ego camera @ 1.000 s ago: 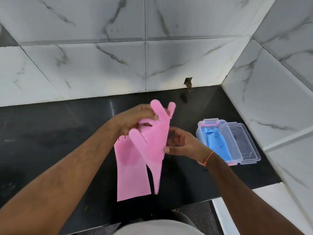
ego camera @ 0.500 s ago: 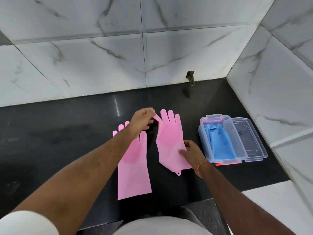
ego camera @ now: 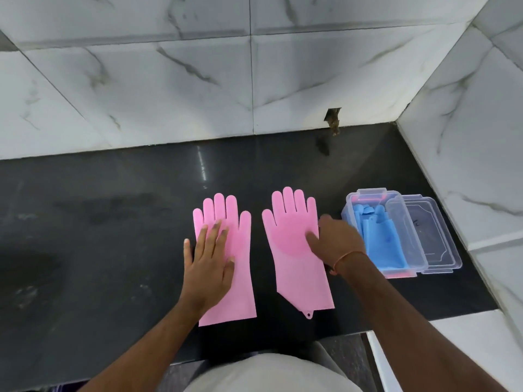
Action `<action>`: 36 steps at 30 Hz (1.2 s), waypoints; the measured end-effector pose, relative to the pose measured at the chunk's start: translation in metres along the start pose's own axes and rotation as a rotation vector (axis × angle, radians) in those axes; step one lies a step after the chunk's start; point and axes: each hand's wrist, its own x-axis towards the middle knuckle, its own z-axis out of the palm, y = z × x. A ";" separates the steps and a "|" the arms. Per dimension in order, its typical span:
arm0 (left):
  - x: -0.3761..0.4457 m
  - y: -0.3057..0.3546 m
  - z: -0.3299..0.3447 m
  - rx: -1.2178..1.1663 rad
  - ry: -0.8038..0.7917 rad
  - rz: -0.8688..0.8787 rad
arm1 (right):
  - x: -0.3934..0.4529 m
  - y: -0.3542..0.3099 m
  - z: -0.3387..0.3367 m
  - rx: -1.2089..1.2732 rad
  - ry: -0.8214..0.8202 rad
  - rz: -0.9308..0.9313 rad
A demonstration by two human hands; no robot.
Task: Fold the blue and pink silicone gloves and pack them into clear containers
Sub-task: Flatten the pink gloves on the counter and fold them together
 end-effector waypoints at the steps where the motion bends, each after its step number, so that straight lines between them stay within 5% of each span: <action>1: 0.001 -0.001 0.002 0.016 -0.013 0.002 | 0.008 -0.008 0.002 0.046 0.091 -0.077; 5: 0.013 -0.004 0.008 0.059 -0.076 0.013 | 0.032 -0.031 0.028 0.021 0.145 -0.392; 13: 0.020 -0.005 0.015 0.035 -0.100 0.001 | 0.040 -0.028 0.095 -0.136 0.195 -0.397; 36: 0.023 0.000 0.019 0.053 -0.115 0.015 | 0.047 -0.042 0.097 -0.087 0.193 -0.363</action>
